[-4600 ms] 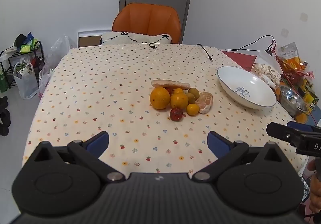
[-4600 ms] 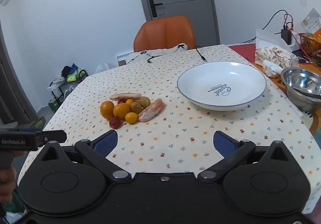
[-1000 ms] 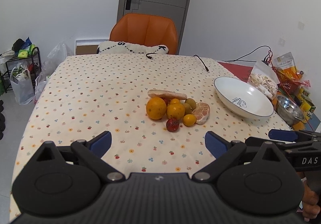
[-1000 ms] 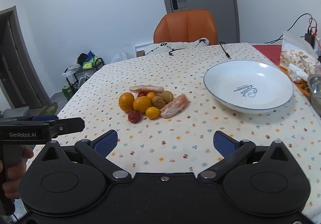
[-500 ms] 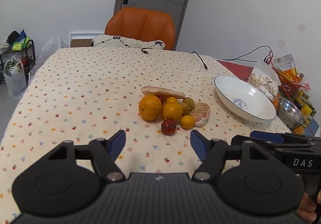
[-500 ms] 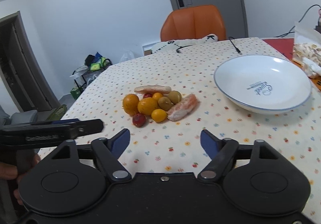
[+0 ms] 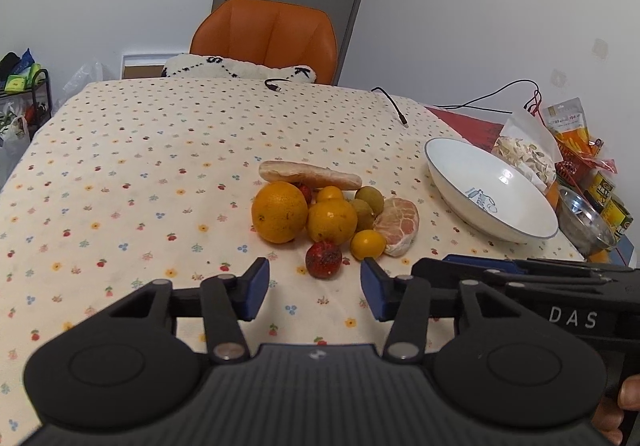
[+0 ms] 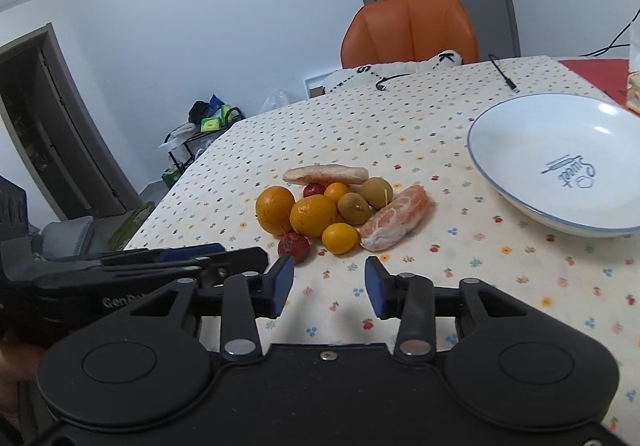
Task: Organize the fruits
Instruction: 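Grasp the red fruit with the left gripper while the right gripper grasps a yellow tomato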
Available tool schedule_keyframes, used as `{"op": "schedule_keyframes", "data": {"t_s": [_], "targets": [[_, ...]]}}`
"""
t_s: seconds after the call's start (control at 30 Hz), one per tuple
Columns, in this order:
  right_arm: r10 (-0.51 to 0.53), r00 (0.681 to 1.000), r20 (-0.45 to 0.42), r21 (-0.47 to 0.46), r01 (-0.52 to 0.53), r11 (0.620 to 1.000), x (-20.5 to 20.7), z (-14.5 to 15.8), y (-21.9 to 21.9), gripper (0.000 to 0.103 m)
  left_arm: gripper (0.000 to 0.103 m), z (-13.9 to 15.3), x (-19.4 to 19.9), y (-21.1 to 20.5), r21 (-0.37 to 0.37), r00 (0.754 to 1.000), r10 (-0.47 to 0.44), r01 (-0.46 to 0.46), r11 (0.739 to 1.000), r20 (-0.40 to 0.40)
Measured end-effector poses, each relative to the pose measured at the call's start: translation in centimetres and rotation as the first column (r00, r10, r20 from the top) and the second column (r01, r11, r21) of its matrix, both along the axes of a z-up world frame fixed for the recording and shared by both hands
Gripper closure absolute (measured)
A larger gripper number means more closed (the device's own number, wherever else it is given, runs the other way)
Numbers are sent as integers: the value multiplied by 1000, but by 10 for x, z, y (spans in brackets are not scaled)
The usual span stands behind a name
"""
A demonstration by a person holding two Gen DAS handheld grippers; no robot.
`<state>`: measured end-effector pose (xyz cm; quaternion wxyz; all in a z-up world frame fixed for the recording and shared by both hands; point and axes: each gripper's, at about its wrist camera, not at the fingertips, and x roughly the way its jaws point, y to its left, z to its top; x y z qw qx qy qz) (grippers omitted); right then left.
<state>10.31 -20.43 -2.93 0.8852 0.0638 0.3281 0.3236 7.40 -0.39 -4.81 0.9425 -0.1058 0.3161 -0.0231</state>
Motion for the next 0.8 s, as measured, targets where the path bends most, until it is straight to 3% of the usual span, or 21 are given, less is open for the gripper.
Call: {"op": "schedule_keyframes", "data": {"t_s": [0.27, 0.57, 0.6, 0.8], "targets": [[-3, 1000, -17, 10, 3, 1000, 16, -6, 6, 65, 61, -10, 19, -1, -8, 1000, -17, 17, 1000, -10], [-6, 998, -56, 32, 8, 999, 30, -11, 10, 69, 76, -22, 34, -1, -7, 1000, -30, 30, 1000, 0], [-6, 998, -63, 33, 9, 999, 32, -13, 11, 69, 81, -21, 35, 0, -8, 999, -32, 32, 999, 0], [-6, 998, -70, 20, 8, 1000, 35, -17, 18, 70, 81, -21, 28, 7, -18, 1000, -18, 18, 1000, 4]]}}
